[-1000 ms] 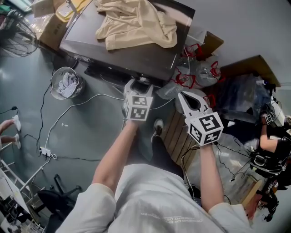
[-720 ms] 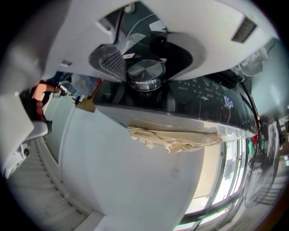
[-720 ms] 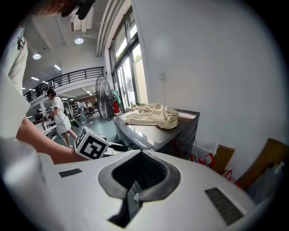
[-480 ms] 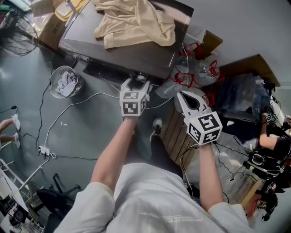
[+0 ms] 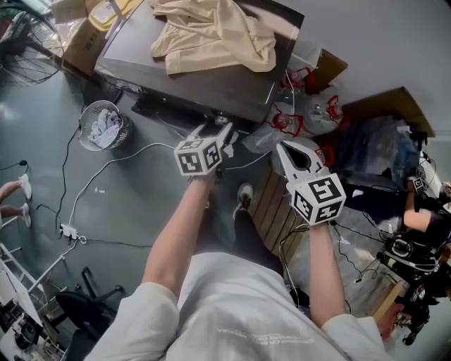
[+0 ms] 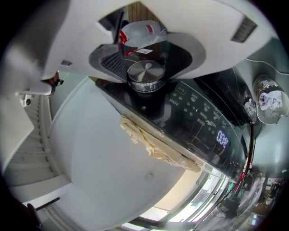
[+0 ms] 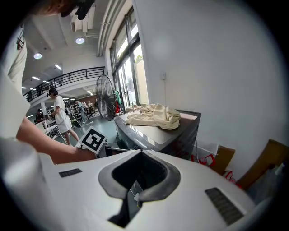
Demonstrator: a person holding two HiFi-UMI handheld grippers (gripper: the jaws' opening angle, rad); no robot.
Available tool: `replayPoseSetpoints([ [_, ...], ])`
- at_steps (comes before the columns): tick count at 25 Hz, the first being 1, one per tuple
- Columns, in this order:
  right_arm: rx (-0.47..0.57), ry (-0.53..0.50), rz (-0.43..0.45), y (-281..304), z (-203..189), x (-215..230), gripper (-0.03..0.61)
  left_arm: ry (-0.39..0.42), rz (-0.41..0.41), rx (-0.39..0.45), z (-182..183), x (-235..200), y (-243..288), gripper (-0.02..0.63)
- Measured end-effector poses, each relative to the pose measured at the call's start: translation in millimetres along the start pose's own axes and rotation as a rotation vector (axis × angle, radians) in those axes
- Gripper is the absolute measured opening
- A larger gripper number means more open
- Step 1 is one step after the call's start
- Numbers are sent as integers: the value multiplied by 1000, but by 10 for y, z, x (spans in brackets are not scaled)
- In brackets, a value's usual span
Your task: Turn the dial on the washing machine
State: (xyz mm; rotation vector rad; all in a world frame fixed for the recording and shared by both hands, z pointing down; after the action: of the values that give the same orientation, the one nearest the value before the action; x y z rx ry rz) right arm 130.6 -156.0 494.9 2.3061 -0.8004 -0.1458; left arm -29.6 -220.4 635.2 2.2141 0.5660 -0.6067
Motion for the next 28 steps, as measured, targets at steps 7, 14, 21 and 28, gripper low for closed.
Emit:
replayPoseSetpoints([
  [7, -7, -4, 3, 36, 12, -27, 14, -109, -80, 7, 10, -31, -2, 268],
  [14, -20, -9, 2, 82, 0, -38, 14, -215, -148, 5, 17, -57, 19, 268],
  [21, -24, -16, -2, 87, 12, -63, 14, -346, -233, 15, 2, -100, 25, 268],
  [28, -17, -28, -12, 45, 81, -73, 14, -289, -228, 15, 39, -30, 40, 287],
])
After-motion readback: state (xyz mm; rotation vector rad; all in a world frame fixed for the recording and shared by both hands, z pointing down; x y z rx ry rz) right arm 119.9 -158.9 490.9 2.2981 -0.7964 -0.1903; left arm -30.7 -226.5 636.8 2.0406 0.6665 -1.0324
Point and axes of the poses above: the fingertips, and each gripper's own axes: y forward along the fingers, x to its right, z out of its top, the point moved 3 cm from there along -y, backward along the fingers, and after that the axes turned 7 degrees about -x, right-handed, at the moved point
